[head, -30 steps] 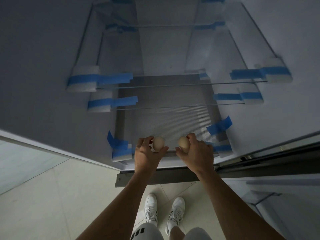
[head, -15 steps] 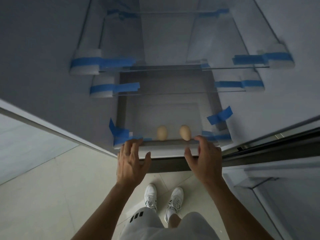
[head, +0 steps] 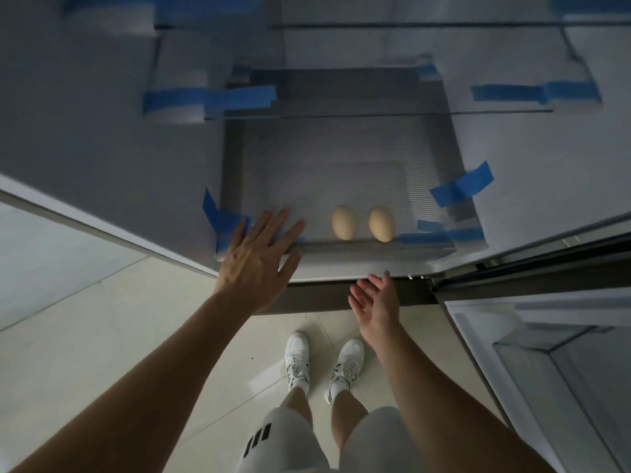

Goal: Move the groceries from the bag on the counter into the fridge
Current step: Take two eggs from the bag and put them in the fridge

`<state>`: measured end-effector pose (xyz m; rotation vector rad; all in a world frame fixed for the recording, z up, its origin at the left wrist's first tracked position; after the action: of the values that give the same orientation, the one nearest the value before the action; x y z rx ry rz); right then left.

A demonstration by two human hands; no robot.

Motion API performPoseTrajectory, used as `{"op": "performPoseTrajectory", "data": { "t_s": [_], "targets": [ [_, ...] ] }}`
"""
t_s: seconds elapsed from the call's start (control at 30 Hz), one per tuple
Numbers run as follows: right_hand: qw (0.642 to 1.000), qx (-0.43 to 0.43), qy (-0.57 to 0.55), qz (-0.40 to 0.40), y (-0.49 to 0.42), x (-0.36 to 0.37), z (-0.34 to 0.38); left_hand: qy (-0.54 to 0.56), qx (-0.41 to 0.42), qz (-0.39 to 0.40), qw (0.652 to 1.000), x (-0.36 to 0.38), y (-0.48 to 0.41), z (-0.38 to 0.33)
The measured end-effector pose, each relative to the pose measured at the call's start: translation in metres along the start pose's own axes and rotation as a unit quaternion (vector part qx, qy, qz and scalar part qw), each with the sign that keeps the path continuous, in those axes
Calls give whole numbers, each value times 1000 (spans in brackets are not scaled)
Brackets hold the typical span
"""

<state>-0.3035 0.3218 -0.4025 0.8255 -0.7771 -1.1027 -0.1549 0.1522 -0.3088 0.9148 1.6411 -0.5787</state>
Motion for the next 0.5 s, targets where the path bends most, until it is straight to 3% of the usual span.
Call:
{"op": "performPoseTrajectory", "data": {
  "t_s": [0.17, 0.5],
  "targets": [
    [983, 43, -179, 20, -23, 26, -4, -14, 22, 4, 1000, 8, -2, 8],
    [960, 46, -274, 31, -27, 51, 2, -9, 18, -12, 1000, 8, -1, 7]
  ]
}}
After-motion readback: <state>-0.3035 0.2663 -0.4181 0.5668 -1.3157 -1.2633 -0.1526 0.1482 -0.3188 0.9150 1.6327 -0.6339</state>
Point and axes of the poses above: each hand's wrist, its own y-axis away from the middle knuckle, its own x-axis out of the palm, z = x × y, the point moved 2 cm from there along -y, towards the middle knuckle, and after that the axes turned 2 degrees about y, right-handed, at the moved point
